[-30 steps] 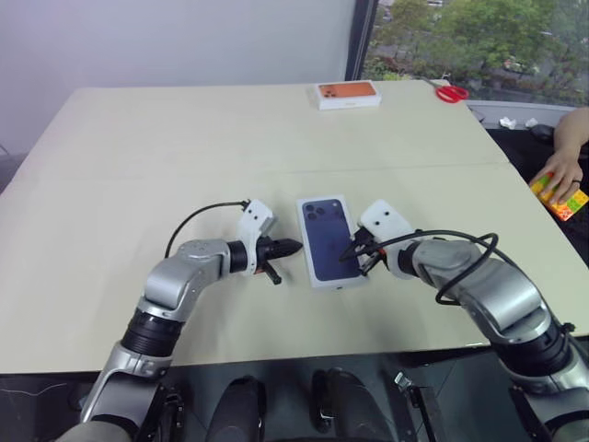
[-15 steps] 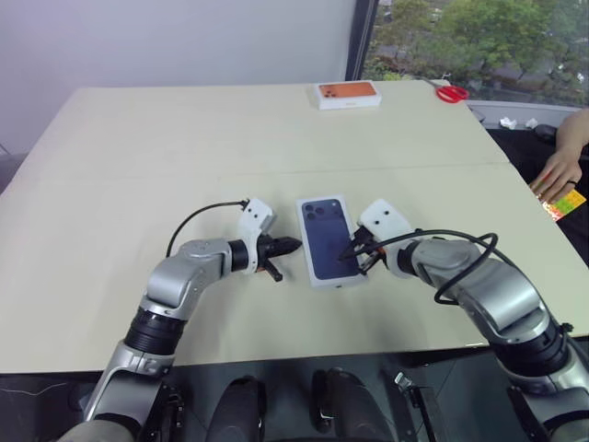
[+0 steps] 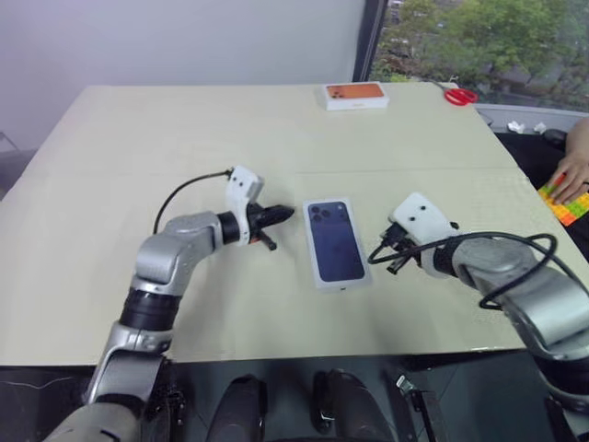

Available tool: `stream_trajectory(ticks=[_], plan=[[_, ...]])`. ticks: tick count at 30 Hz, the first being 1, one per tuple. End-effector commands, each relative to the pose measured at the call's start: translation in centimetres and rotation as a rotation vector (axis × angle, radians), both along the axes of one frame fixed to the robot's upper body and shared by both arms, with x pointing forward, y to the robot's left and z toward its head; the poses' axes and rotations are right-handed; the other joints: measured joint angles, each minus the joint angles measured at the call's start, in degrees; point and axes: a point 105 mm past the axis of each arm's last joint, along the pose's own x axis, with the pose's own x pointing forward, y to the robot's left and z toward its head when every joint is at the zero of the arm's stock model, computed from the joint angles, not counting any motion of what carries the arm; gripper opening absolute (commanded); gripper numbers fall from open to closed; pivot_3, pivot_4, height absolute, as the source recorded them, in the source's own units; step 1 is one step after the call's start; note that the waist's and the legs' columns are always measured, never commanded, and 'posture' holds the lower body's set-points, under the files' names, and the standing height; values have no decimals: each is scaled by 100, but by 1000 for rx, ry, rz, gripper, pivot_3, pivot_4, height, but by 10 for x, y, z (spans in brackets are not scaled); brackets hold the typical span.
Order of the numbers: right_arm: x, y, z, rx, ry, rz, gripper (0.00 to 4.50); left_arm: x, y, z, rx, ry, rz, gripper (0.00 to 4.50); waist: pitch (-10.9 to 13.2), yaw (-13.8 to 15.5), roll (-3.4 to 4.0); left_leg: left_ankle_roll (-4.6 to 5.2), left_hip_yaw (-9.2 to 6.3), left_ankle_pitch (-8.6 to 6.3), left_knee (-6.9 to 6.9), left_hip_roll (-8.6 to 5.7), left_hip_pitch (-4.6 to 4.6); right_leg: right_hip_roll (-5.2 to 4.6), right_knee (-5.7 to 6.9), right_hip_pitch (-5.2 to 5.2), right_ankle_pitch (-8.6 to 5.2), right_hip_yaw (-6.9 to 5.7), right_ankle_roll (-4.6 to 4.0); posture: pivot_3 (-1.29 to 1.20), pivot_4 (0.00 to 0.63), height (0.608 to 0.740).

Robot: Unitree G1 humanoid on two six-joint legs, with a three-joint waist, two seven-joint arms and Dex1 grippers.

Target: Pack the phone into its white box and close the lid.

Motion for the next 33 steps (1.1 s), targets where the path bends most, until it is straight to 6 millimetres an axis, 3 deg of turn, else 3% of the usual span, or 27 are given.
stream_trajectory(ticks=[1,4,11,18,20,22,26,30,33], plan=[[-24,31,2,51,4,172,101,12,-22,-11,127,-32,-6,0,0,6,0,0,-1,0,0,-1,0,1,0,1,0,-1,0,0,150,740],[-28,38,-11,62,54,168,101,19,-27,-26,205,-5,-1,0,0,-16,0,0,-3,0,0,-8,2,6,1,2,0,-2,0,0,150,740],[-21,29,-40,81,169,5,101,24,-30,-59,338,102,33,0,-4,0,4,0,-3,0,2,-1,36,4,8,33,1,-2,-2,0,150,740],[-25,28,-47,80,203,-6,101,19,-27,-63,331,113,39,0,-13,-4,1,3,-2,-2,-2,1,89,1,-6,86,-2,0,-3,0,150,740],[-16,27,-33,91,110,-13,101,22,-19,-47,236,66,68,0,-13,-5,1,3,-3,-2,-3,2,89,1,-6,86,-1,0,-2,0,150,740],[-5,19,-15,114,-1,-60,101,25,-8,-24,131,-8,108,0,-11,-45,1,3,-2,-2,-4,3,88,1,-6,82,-1,2,-2,0,150,740],[16,-20,17,166,-233,-225,101,26,47,7,19,-123,260,0,-6,-62,-1,2,-2,-2,-8,8,79,3,-1,67,0,3,-1,0,150,740],[17,-60,18,307,-257,-305,101,8,111,2,62,-197,371,0,-8,-66,4,2,1,-3,-23,10,83,5,-4,66,-1,3,0,0,150,740],[14,-65,12,365,-235,-258,101,-12,141,-9,128,-220,380,0,-6,-54,7,13,7,-9,-28,9,83,0,-10,66,-2,4,1,0,150,740]])
